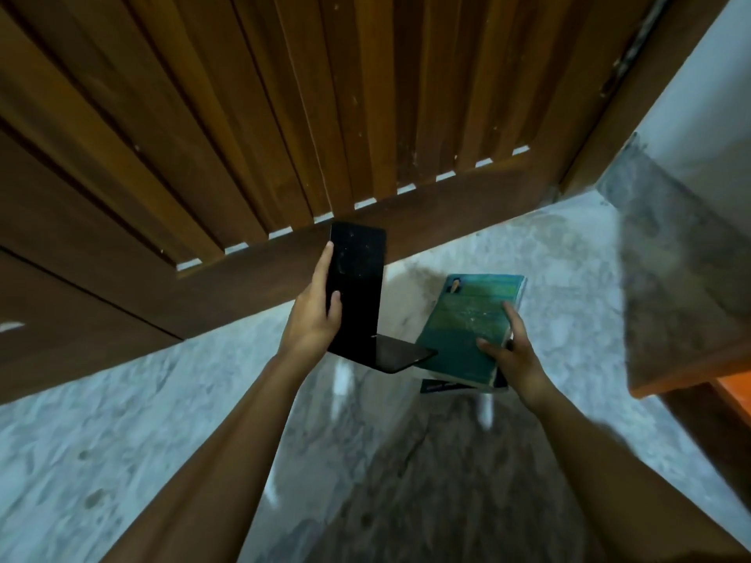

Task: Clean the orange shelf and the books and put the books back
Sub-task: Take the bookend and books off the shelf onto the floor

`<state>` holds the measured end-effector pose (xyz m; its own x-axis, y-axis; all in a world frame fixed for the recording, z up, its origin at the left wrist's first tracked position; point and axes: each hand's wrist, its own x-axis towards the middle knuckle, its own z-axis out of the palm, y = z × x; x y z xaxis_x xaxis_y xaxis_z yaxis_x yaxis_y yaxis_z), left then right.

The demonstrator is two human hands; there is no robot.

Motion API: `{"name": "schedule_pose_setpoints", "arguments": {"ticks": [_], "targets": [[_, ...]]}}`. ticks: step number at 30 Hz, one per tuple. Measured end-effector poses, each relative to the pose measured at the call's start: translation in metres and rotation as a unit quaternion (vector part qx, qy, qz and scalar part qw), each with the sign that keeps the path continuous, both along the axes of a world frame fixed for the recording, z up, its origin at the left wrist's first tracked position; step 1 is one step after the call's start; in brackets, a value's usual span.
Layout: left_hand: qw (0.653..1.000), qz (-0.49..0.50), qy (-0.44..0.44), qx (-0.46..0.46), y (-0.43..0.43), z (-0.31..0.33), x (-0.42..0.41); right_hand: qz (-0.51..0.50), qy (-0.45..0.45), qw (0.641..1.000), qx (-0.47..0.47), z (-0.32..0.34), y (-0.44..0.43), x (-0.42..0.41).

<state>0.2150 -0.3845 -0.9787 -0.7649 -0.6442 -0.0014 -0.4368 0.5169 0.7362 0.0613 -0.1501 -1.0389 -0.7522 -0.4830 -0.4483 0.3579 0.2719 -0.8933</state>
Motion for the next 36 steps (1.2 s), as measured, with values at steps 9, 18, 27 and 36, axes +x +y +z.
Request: {"name": "schedule_pose_setpoints", "arguments": {"ticks": [9,18,27,36], "targets": [[0.999,0.001,0.040,-0.004,0.006,-0.037,0.002,-0.013,0.041,0.993,0.109,-0.057,0.012,0.005],[1.000,0.005,0.002,0.004,-0.008,-0.080,-0.002,-0.012,0.183,0.953,0.239,-0.081,-0.005,-0.005],[0.999,-0.032,0.007,0.018,-0.014,-0.095,0.022,0.031,0.256,0.922,0.287,-0.095,-0.011,0.010],[0.998,0.020,0.059,0.002,-0.010,-0.091,0.050,0.045,0.294,0.902,0.313,-0.099,-0.010,0.014]]}}
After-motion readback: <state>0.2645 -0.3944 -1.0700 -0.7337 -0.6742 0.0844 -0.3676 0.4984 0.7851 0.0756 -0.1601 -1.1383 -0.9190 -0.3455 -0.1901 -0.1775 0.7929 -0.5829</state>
